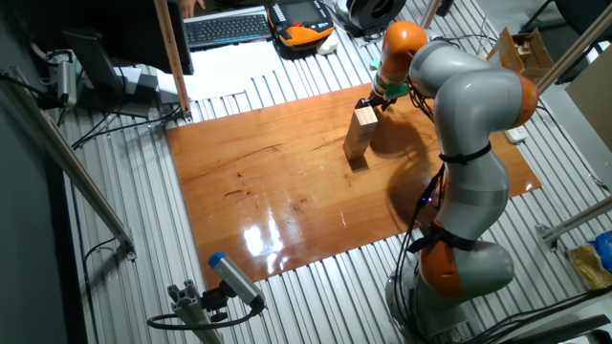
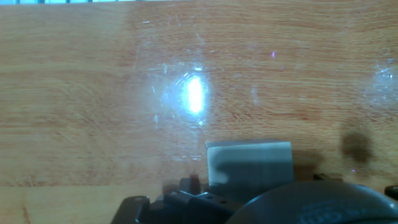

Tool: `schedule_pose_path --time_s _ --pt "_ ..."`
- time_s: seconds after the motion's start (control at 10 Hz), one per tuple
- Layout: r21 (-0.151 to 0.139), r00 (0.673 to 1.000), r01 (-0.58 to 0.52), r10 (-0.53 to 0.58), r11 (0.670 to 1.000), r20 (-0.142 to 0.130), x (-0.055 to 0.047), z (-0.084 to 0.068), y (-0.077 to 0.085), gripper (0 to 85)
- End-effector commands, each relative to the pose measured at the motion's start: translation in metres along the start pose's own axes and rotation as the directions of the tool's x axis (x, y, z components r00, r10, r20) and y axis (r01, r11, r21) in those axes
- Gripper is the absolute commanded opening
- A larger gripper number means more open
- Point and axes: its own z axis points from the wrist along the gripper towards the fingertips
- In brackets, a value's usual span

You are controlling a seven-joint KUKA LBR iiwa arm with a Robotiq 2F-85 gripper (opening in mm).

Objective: Stack the blocks in a vertical line of five

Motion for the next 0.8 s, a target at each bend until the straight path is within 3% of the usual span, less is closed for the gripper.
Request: schedule_pose_path --time_s 0.0,0.2,0.3,0.7 --pt "-0.003 1.0 -0.001 0.001 1.0 0.0 0.0004 0.0002 -0.0001 85.0" --pt "-0.003 1.0 -0.001 0.001 1.0 -0.002 0.0007 0.0008 -0.0002 85.0" --pt "-0.004 1.0 -0.001 0.001 1.0 -0.002 0.0008 0.0012 -0.0001 68.0" --pt "-0.009 1.0 0.002 -0.002 1.0 -0.001 0.0011 0.0018 0.0 68.0"
